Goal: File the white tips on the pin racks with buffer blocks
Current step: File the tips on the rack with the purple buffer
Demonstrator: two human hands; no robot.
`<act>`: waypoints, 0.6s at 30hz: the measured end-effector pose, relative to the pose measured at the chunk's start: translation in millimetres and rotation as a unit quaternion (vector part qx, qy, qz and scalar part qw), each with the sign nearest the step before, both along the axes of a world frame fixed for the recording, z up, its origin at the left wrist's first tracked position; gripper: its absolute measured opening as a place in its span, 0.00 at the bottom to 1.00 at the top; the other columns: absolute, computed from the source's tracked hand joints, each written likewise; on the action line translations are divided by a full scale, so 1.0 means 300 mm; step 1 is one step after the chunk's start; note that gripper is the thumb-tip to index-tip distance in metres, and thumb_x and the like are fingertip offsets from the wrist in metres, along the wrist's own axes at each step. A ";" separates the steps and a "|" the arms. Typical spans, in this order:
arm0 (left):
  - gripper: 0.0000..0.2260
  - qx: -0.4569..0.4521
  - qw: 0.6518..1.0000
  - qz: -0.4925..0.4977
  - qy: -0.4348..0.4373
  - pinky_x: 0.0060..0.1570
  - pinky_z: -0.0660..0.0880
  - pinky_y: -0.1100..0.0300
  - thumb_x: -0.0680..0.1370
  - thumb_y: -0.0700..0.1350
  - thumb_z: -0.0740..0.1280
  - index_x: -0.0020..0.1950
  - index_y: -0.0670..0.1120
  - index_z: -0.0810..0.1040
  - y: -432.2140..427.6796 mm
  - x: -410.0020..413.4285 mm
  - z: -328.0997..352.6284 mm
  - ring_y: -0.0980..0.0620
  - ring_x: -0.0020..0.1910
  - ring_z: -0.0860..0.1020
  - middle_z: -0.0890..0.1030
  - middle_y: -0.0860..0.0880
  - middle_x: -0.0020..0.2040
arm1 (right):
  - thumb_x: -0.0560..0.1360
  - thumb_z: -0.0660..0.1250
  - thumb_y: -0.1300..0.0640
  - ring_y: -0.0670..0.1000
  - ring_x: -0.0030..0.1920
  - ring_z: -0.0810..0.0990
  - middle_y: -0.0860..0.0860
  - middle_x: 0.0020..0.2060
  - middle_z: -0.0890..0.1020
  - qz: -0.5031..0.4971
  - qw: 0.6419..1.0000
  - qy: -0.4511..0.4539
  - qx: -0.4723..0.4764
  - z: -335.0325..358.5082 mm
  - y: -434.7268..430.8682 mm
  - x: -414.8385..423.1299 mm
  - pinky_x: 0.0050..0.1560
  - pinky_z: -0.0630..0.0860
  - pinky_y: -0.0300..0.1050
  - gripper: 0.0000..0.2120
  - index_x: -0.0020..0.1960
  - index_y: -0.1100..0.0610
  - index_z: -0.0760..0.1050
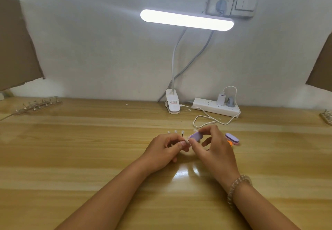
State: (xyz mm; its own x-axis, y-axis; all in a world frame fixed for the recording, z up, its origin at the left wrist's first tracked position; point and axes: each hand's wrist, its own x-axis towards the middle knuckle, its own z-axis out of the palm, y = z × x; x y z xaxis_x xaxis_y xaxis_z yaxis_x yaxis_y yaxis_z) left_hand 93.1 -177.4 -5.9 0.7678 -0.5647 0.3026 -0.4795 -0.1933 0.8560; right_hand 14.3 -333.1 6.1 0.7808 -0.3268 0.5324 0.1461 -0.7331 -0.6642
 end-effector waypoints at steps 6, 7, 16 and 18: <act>0.08 0.004 1.000 -0.004 -0.010 0.37 0.73 0.60 0.80 0.40 0.66 0.47 0.52 0.83 0.001 0.002 0.003 0.54 0.29 0.76 0.80 0.60 0.36 | 0.72 0.74 0.49 0.43 0.48 0.78 0.40 0.46 0.79 0.093 0.996 0.005 -0.019 -0.018 0.013 -0.014 0.47 0.75 0.40 0.13 0.52 0.47 0.72; 0.07 0.002 1.000 -0.001 -0.009 0.37 0.74 0.58 0.80 0.40 0.67 0.47 0.50 0.83 0.000 0.003 0.004 0.53 0.30 0.76 0.81 0.59 0.36 | 0.72 0.74 0.50 0.43 0.49 0.78 0.41 0.46 0.80 0.082 0.997 0.011 -0.011 -0.015 0.006 -0.005 0.48 0.74 0.40 0.13 0.51 0.49 0.72; 0.06 -0.012 1.000 0.003 0.010 0.40 0.74 0.56 0.79 0.38 0.67 0.49 0.46 0.83 -0.001 0.006 -0.002 0.51 0.31 0.75 0.81 0.58 0.37 | 0.75 0.69 0.47 0.44 0.49 0.75 0.40 0.44 0.77 0.067 0.991 -0.012 -0.111 -0.020 0.011 0.000 0.50 0.73 0.42 0.09 0.50 0.50 0.73; 0.05 -0.018 1.000 0.006 0.007 0.40 0.75 0.55 0.80 0.39 0.68 0.50 0.44 0.84 -0.002 0.001 -0.002 0.50 0.31 0.76 0.82 0.56 0.40 | 0.76 0.69 0.49 0.49 0.51 0.76 0.44 0.46 0.79 0.033 0.997 0.016 -0.067 -0.014 -0.012 0.014 0.52 0.73 0.47 0.09 0.51 0.52 0.74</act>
State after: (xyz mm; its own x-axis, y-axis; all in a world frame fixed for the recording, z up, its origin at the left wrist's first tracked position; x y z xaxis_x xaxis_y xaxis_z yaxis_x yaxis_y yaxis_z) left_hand 93.4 -177.9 -6.5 0.7786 -0.5447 0.3115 -0.4654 -0.1683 0.8690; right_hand 18.6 -336.7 1.8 0.8158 -0.2009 0.5424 0.1777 -0.8053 -0.5656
